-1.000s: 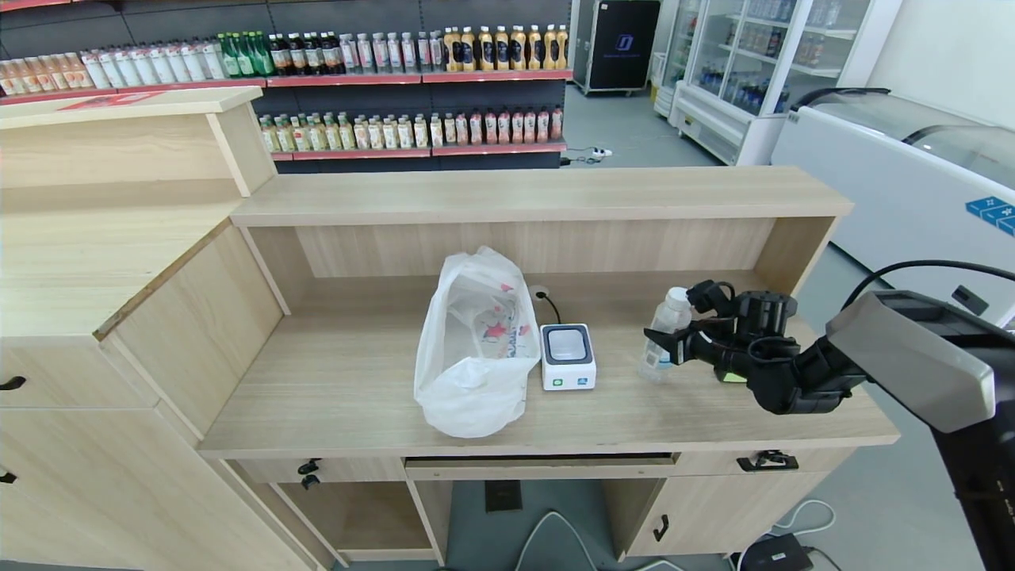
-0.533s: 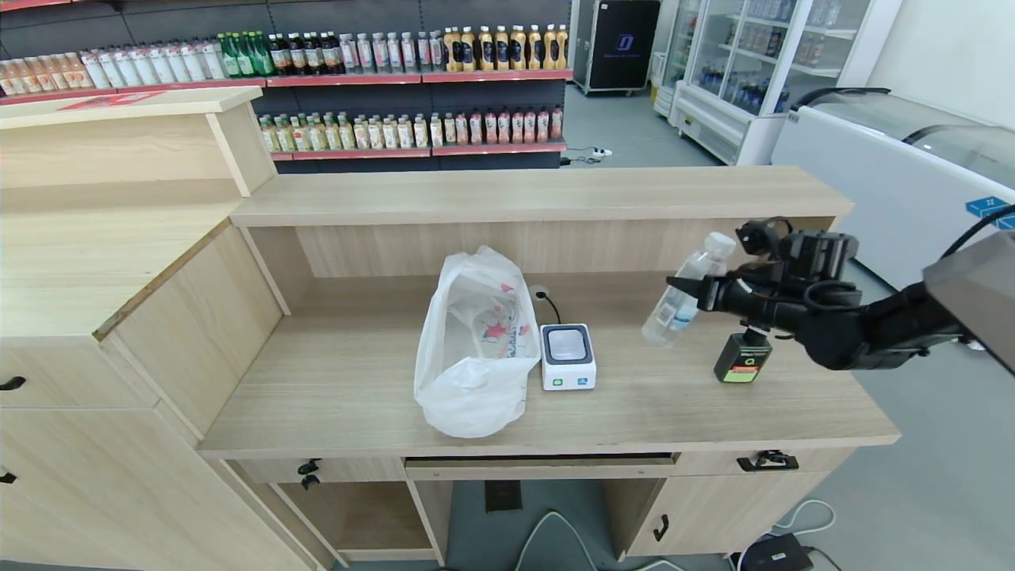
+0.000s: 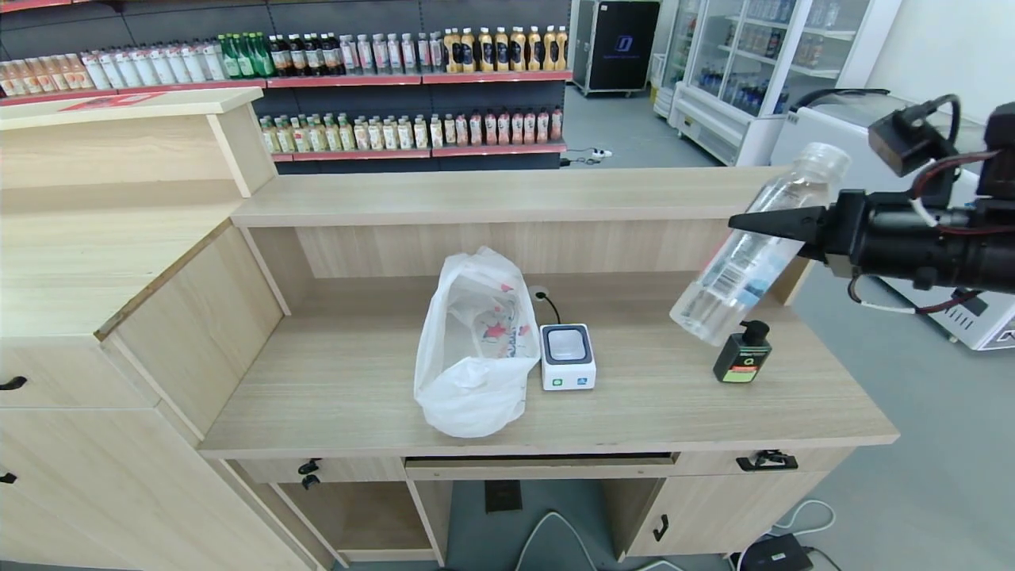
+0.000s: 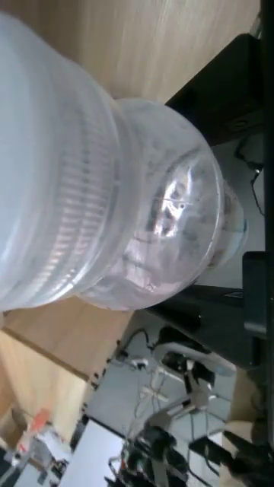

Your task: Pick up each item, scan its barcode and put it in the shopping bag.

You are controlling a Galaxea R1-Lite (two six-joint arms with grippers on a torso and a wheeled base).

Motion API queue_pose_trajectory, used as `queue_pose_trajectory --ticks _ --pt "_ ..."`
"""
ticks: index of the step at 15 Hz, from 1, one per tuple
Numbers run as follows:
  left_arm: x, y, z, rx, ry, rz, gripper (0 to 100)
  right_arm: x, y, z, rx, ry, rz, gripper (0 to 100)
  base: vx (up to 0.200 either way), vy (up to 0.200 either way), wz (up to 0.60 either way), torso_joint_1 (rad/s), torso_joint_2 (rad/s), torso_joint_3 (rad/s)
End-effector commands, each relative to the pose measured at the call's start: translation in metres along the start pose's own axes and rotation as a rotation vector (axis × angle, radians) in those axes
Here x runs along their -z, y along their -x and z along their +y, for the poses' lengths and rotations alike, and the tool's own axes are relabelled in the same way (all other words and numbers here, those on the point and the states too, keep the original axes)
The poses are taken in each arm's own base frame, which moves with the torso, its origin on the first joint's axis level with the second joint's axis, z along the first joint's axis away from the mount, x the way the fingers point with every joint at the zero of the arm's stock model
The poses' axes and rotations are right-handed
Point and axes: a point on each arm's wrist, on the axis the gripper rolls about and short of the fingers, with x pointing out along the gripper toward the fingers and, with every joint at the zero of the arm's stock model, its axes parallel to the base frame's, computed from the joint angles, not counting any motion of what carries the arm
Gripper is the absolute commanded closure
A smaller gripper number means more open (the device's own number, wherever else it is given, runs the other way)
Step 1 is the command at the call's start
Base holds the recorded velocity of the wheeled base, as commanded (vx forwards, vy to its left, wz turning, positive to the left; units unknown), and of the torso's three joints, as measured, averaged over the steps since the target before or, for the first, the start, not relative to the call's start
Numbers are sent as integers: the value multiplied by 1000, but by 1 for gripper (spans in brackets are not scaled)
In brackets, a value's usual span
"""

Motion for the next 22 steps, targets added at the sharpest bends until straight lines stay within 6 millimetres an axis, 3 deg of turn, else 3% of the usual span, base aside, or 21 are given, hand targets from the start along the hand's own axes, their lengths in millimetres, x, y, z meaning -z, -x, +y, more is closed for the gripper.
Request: queue_pose_trajectory --ticks 1,6,15,22 --pt "0 0 0 -1 0 -1 0 -3 36 53 -115 60 -45 100 0 0 0 0 0 0" --pt "0 0 0 -1 0 1 0 -2 64 105 -353 33 -24 100 0 0 0 0 0 0" --pt "0 0 0 -1 0 1 0 2 73 117 -546 57 62 100 0 0 0 0 0 0" --pt "0 0 0 -1 0 -1 0 5 85 137 -634 74 84 100 0 0 0 0 0 0"
